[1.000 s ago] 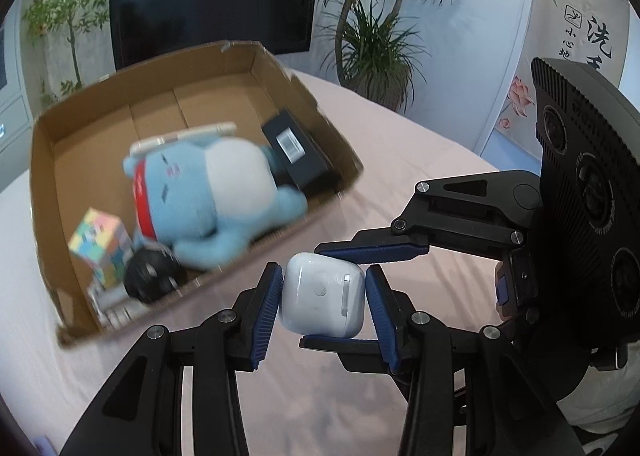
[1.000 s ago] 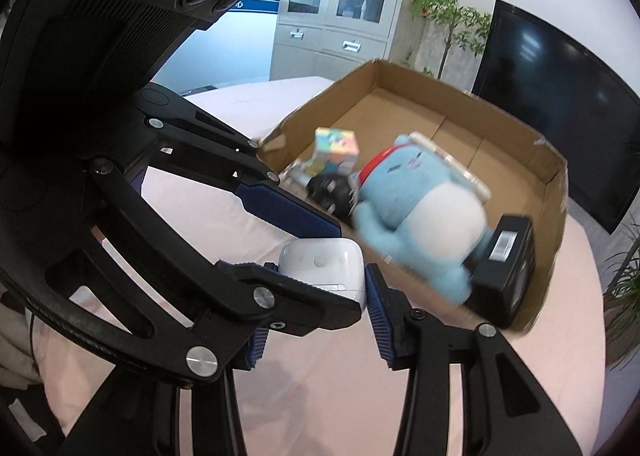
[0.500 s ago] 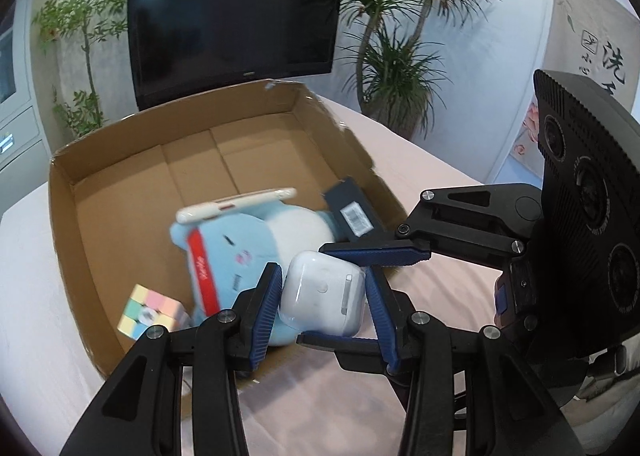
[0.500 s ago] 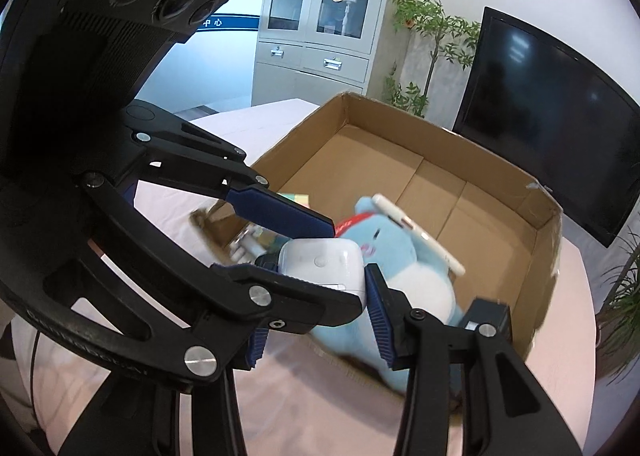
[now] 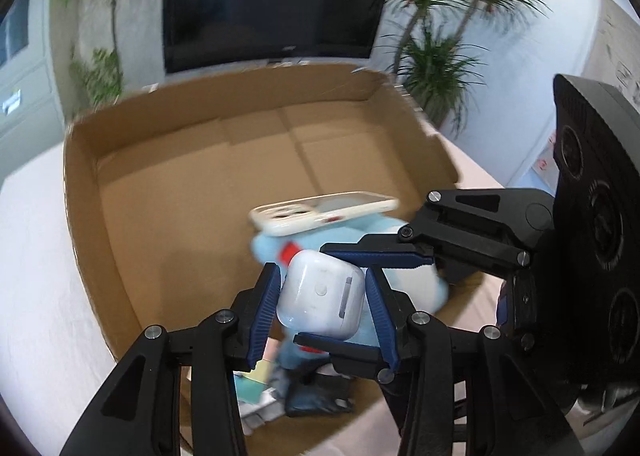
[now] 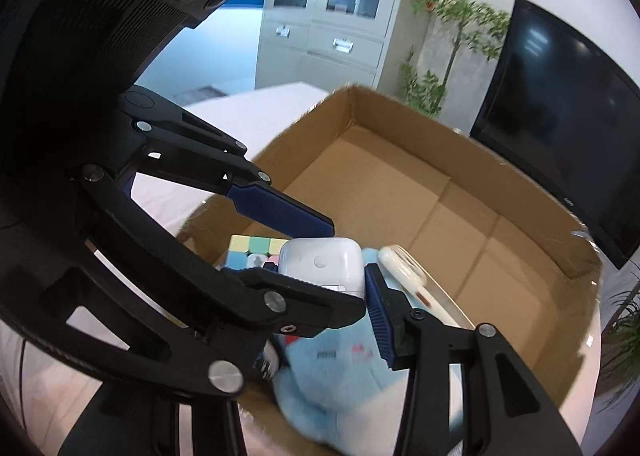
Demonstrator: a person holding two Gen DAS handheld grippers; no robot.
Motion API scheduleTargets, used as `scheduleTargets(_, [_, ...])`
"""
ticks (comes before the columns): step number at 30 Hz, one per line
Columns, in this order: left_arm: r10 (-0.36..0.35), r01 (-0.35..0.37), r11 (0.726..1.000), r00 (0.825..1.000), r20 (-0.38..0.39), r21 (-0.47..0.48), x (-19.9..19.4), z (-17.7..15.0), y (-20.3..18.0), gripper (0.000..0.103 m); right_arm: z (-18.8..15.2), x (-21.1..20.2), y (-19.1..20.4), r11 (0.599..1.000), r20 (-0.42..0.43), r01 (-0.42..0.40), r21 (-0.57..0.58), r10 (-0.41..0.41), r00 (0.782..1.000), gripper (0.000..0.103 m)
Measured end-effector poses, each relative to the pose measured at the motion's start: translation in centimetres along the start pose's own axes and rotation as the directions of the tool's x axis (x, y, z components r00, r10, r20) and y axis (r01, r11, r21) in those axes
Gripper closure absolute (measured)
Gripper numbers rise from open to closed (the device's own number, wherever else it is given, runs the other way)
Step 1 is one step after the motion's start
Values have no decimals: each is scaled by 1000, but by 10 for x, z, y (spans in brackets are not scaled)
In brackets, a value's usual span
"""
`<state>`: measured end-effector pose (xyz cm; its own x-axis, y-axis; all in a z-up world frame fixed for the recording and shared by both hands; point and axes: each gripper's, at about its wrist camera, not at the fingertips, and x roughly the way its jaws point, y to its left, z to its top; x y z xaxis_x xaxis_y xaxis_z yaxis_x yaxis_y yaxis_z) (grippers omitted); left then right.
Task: Organize objects
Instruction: 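Open both tools to drop the earbud case into the box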
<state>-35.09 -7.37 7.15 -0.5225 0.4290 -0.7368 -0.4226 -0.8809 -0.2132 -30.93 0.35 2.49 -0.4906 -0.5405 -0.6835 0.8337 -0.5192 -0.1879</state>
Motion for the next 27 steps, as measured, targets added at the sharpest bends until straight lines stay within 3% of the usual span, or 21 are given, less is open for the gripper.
scheduleTargets(8, [7, -18, 987, 998, -64, -161, 52, -9, 49, 60, 8, 58, 3, 1000, -95, 28, -5, -28, 995, 61])
scheduleTargets(11, [40, -51, 982, 997, -63, -182, 57, -17, 44, 57, 5, 60, 8, 999, -118, 45, -5, -45, 992, 49])
scheduleTargets(15, [88, -87, 978, 996, -4, -190, 44, -24, 29, 33, 0, 44, 13, 990, -94, 135, -30, -137, 986, 24])
scheduleTargets(18, [145, -131, 972, 988, 62, -193, 28, -34, 13, 16, -6, 28, 14, 981, -93, 188, -36, -191, 977, 23])
scheduleTargets(21, [199, -175, 962, 975, 96, -209, 17, -47, -3, 10, -22, 12, 14, 969, -107, 242, -38, -245, 964, 20])
scheduleTargets(27, [239, -183, 922, 962, 131, -342, 2, -76, -16, 3, -59, -14, 3, 937, -157, 343, 60, -331, 931, 20])
